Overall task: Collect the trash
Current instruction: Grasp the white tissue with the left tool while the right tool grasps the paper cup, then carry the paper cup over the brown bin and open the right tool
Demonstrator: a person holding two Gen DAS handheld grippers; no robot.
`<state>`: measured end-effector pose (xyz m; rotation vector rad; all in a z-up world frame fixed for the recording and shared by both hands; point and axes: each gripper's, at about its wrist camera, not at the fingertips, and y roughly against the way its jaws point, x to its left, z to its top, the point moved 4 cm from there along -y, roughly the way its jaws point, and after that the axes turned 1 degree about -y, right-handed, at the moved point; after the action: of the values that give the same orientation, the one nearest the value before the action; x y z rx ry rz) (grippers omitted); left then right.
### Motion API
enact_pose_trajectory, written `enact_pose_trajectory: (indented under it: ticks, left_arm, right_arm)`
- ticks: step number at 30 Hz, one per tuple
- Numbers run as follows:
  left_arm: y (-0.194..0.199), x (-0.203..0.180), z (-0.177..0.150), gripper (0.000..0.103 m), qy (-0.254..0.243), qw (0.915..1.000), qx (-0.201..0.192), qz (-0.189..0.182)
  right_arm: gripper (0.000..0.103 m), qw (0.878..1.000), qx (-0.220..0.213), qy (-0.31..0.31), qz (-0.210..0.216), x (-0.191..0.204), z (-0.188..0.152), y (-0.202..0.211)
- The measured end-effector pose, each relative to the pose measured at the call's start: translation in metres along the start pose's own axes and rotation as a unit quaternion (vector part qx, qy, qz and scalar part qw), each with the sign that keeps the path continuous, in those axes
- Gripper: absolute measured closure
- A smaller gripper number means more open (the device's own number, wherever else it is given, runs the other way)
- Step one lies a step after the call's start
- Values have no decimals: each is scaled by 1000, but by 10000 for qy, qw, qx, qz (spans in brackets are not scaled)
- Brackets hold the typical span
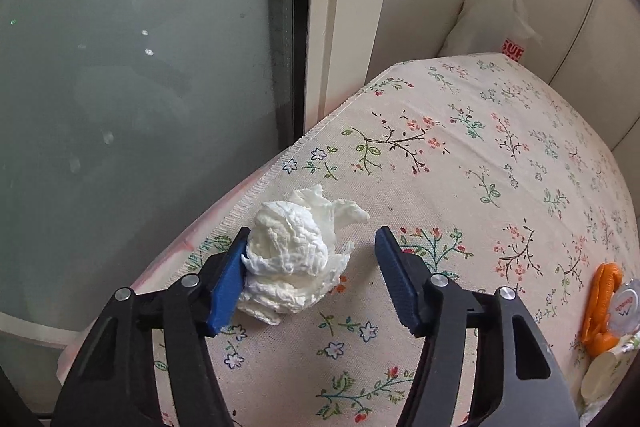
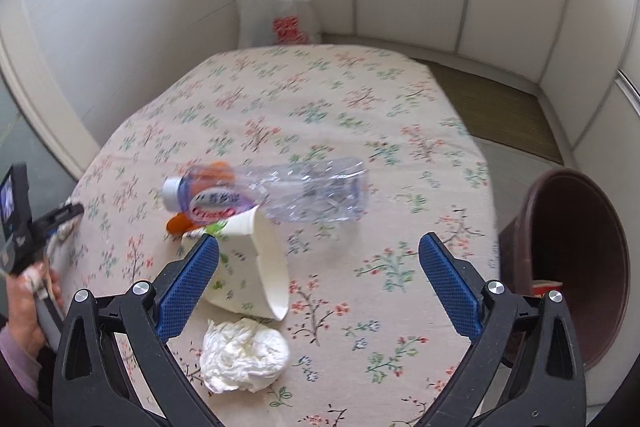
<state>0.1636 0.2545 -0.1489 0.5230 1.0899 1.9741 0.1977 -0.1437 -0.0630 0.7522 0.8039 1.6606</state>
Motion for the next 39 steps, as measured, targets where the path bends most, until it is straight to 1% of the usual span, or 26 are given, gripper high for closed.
enact_pose_trajectory:
  ticks: [2,3,4,5,6,7,8,9,10,12,13,15,16,17,18,21,23,25,26,28,29,31,33,35,39]
  left_arm:
    - [-1,-5,-1,44,-257,9996,-64,47]
    - [-1,-5,-1,49,-322,9994,-99,8]
    - [-1,-5,-1,56,-363,9993,-114,-43]
    - [-1,-7,-1,61,-406,9990,-117,-113]
    - [0,-10,0,68,-429,9988,-114,-207]
    - [1,-12,0,70,-404,9985,-113,-339]
    - [3,-13,0,71,-351,9981,-104,-492]
    - [4,-14,-1,72,-302,9975,-89,-640]
    - [7,-17,-2,72,-277,9967,-90,-753]
    - [16,-20,-4,73,-210,9942,-92,-1053]
    - [21,-23,-4,73,-184,9925,-107,-1206]
    - [31,-30,-3,73,-219,9894,-179,-1421]
    - [37,-35,-4,72,-268,9879,-225,-1512]
    - [42,-38,-4,72,-321,9866,-266,-1578]
    - [46,-43,-5,72,-377,9853,-304,-1641]
    - [52,-54,-8,72,-457,9824,-302,-1787]
    - [53,-58,-10,72,-470,9813,-267,-1849]
    - [53,-59,-12,72,-453,9805,-215,-1902]
    - [52,-60,-13,72,-433,9801,-197,-1926]
    - [52,-60,-12,72,-404,9789,-179,-1993]
    - [52,-61,-12,72,-407,9785,-184,-2012]
    - [55,-62,-11,72,-430,9775,-230,-2054]
    - [60,-64,-10,72,-435,9760,-267,-2116]
    - [65,-67,-10,72,-443,9743,-291,-2190]
    - [73,-72,-11,72,-456,9709,-337,-2326]
  right_arm:
    - [7,9994,216,250,133,11,-5,-9]
    - [7,9989,290,340,156,14,-7,-13]
    - [7,9983,362,440,155,18,-10,-17]
    - [7,9976,420,530,145,21,-12,-20]
    - [7,9968,471,626,137,24,-15,-24]
    - [7,9961,509,703,162,27,-17,-26]
    - [9,9955,537,752,205,28,-18,-28]
    - [18,9948,571,797,265,30,-19,-31]
    - [24,9942,634,798,339,30,-20,-35]
    - [45,9926,852,663,560,30,-23,-42]
    - [49,9919,925,592,643,29,-24,-45]
    - [62,9907,1017,559,708,29,-26,-50]
    - [66,9903,1024,559,751,30,-26,-50]
    - [77,9899,1026,548,814,31,-26,-49]
    - [81,9893,1033,515,894,32,-26,-48]
    - [85,9886,1034,453,1000,34,-25,-45]
    - [87,9864,1092,359,1177,33,-24,-44]
    - [86,9853,1077,277,1295,33,-23,-42]
    - [85,9853,1071,264,1302,32,-23,-42]
    - [87,9856,1047,291,1295,32,-23,-41]
    - [90,9857,1014,316,1305,34,-21,-40]
    - [95,9865,858,342,1349,38,-16,-32]
    - [99,9872,610,341,1431,42,-7,-20]
    - [101,9886,392,372,1404,45,-1,-8]
    - [101,9894,40,412,1390,45,8,17]
